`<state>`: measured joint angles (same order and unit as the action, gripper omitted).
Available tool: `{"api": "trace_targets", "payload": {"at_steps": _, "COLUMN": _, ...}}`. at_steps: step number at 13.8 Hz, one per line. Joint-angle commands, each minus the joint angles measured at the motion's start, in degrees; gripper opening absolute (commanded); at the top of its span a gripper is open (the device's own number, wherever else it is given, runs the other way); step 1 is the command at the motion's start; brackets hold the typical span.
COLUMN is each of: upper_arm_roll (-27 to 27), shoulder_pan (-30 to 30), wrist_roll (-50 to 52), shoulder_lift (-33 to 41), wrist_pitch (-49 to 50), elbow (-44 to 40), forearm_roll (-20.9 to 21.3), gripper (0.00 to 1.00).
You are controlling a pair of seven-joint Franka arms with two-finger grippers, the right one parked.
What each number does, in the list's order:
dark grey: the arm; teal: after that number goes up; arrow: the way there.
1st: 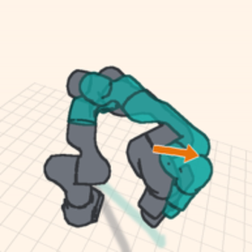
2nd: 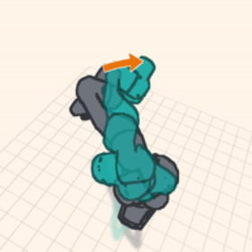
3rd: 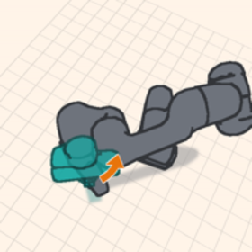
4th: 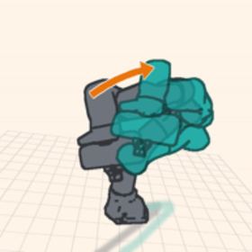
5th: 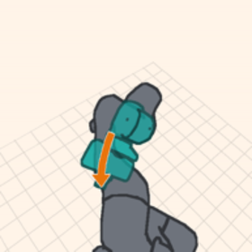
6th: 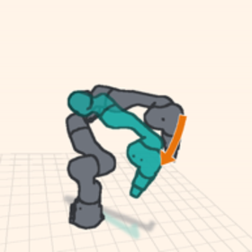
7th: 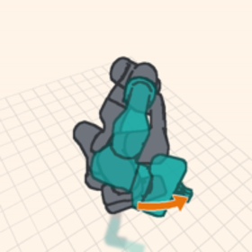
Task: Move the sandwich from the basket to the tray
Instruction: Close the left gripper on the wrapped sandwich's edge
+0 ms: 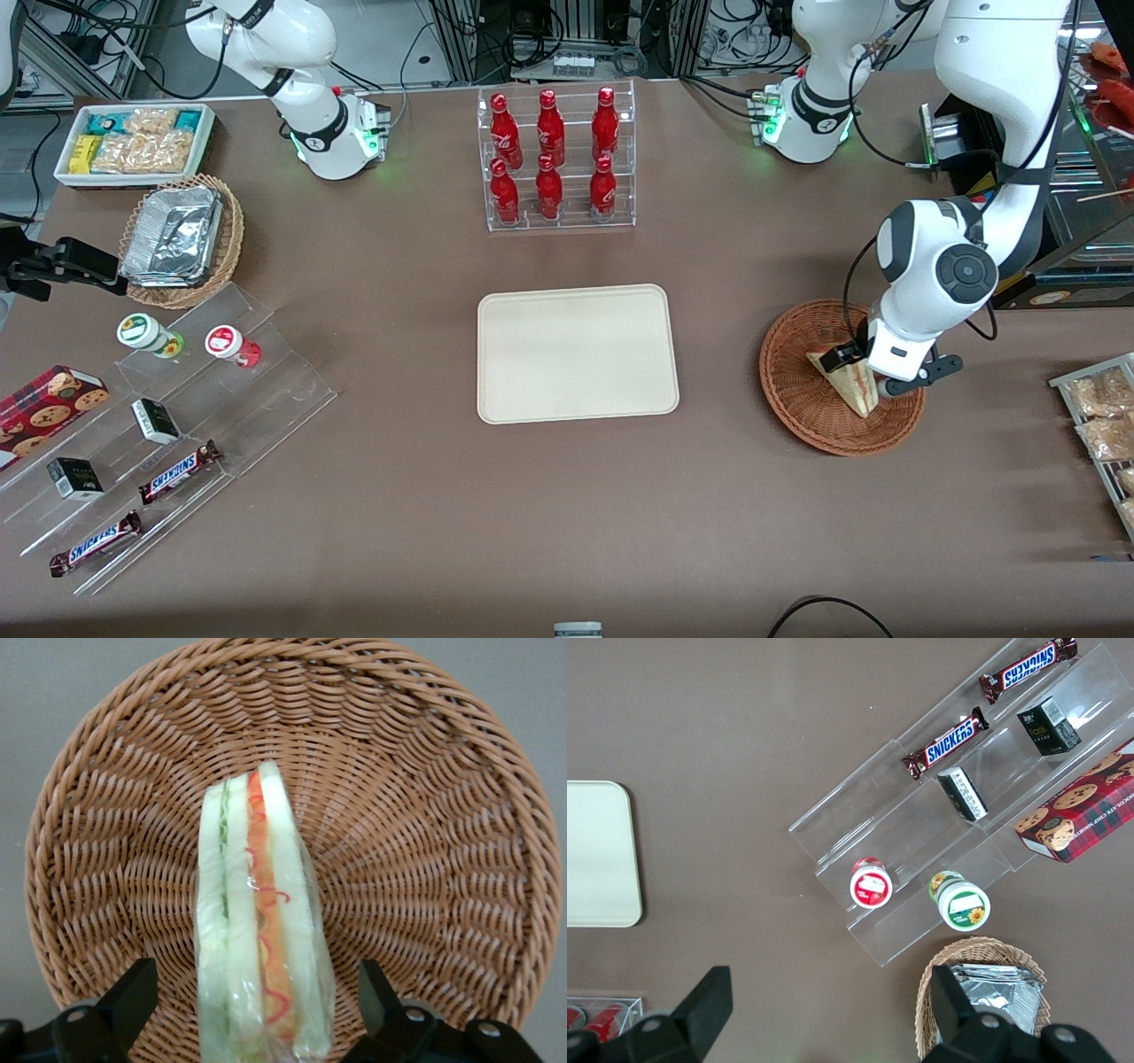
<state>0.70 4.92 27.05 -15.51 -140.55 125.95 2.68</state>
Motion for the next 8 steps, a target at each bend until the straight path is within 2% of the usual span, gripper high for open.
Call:
{"api": "trace_targets", "payload": {"at_steps": 1, "upper_arm_roll": 0.09, "shoulder_pan": 0.00, "wrist_roll": 1.16, "shoulder_lift": -0.84, "wrist_pitch": -2.79, "elbow": 0.79, "forearm_roll": 1.10, "gripper": 1.00}}
{"api": "trace_targets", "payload": {"at_steps": 3, "upper_arm_roll": 0.09, "shoulder_pan": 0.18, "wrist_roll": 1.60, "shoulder_lift": -1.28, "wrist_pitch": -2.88, "elbow": 0.79, "forearm_roll": 1.10, "gripper": 1.00}}
{"api": "trace_targets", "payload": {"at_steps": 4, "upper_arm_roll": 0.00, "shoulder_pan": 0.18, "wrist_roll": 1.86, "shoulder_lift": -1.28, "wrist_pitch": -2.89, "elbow": 0.79, "forearm_roll": 1.10, "gripper": 0.86}}
{"api": "trace_targets", "payload": {"at_steps": 6, "upper_arm_roll": 0.09, "shoulder_pan": 0.18, "wrist_roll": 2.56, "shoulder_lift": -1.11, "wrist_pitch": -2.62, "elbow": 0.79, "forearm_roll": 1.10, "gripper": 0.35}}
{"api": "trace_targets", "payload": {"at_steps": 7, "upper_arm_roll": 0.00, "shoulder_pan": 0.18, "wrist_roll": 2.65, "shoulder_lift": -0.84, "wrist_pitch": -2.27, "elbow": 0.70, "forearm_roll": 1.10, "gripper": 0.14}}
{"api": "trace_targets", "payload": {"at_steps": 8, "upper_arm_roll": 0.09, "shoulder_pan": 0.18, "wrist_roll": 2.65, "shoulder_lift": -0.32, "wrist_pitch": -1.49, "elbow": 0.44, "forearm_roll": 1.10, "gripper": 0.01}}
